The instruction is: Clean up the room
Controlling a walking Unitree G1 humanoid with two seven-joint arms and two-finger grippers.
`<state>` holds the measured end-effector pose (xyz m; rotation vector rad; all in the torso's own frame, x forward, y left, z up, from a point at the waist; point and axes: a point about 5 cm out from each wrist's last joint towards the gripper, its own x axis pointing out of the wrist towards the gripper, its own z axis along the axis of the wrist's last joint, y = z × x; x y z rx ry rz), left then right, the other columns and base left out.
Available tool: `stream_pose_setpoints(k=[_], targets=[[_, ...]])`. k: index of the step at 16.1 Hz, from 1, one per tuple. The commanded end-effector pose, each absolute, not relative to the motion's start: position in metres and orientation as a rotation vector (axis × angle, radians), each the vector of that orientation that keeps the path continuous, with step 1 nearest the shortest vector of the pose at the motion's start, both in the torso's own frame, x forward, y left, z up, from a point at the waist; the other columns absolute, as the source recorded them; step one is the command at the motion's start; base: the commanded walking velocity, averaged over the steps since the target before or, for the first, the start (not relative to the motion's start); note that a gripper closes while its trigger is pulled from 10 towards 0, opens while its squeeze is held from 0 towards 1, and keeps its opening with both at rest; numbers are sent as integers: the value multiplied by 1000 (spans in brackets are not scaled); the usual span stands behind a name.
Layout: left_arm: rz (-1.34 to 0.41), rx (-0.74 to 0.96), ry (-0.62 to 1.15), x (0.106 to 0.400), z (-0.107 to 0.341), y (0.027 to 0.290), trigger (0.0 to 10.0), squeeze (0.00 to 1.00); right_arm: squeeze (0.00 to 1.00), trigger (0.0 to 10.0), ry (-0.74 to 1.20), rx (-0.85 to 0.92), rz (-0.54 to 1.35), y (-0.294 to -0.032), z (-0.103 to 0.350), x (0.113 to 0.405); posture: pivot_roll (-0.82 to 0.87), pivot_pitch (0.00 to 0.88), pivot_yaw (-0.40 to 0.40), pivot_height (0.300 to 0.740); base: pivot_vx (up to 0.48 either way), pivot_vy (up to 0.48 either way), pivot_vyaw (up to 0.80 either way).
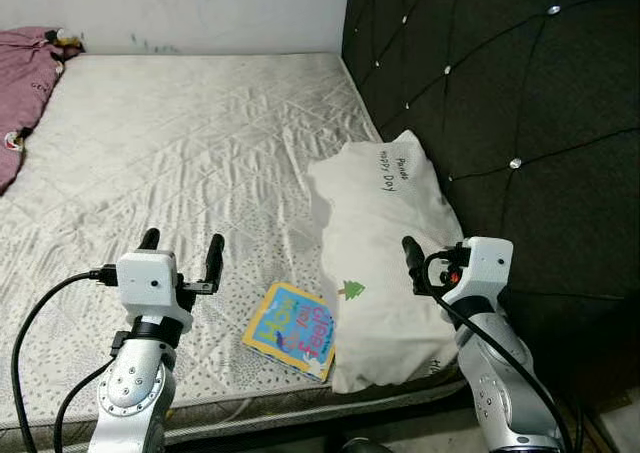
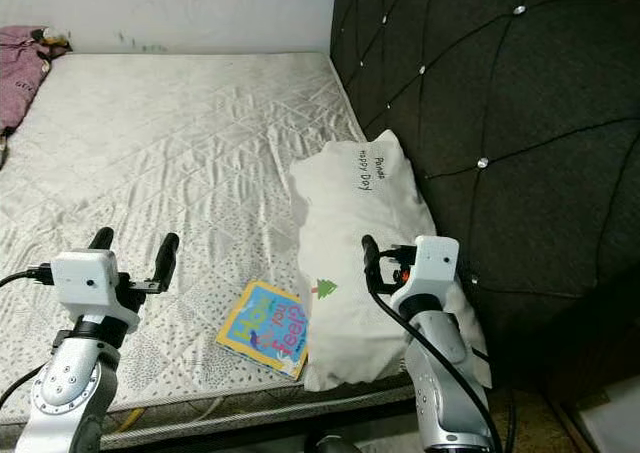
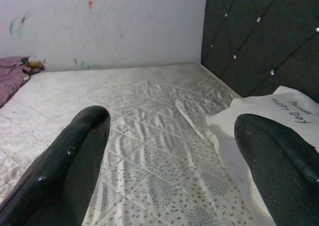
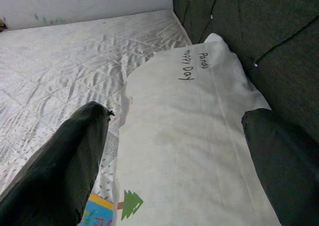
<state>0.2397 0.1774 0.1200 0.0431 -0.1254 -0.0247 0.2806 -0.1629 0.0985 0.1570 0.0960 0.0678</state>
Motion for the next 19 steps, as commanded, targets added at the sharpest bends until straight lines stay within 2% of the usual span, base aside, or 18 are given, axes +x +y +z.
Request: stream_pose_setpoints(k=[1, 9, 11, 19], targets=[[-33, 34, -116, 238, 119, 175, 10000, 0, 0, 10000, 84, 150, 80, -163, 103, 280, -44, 129, -49, 700, 0, 0, 0], [-31, 32, -114, 240, 119, 172, 10000, 0, 0, 10000, 86, 145, 98, -162, 103, 282, -47, 140, -50, 603, 0, 0, 0], [-25, 31, -112, 240, 119, 172, 10000, 0, 0, 10000, 89, 142, 103, -161, 103, 282, -47, 142, -53, 590, 0, 0, 0], [8, 32, -100, 240, 119, 172, 10000, 0, 0, 10000, 113, 109, 137, -159, 97, 286, -43, 154, -61, 590, 0, 0, 0]])
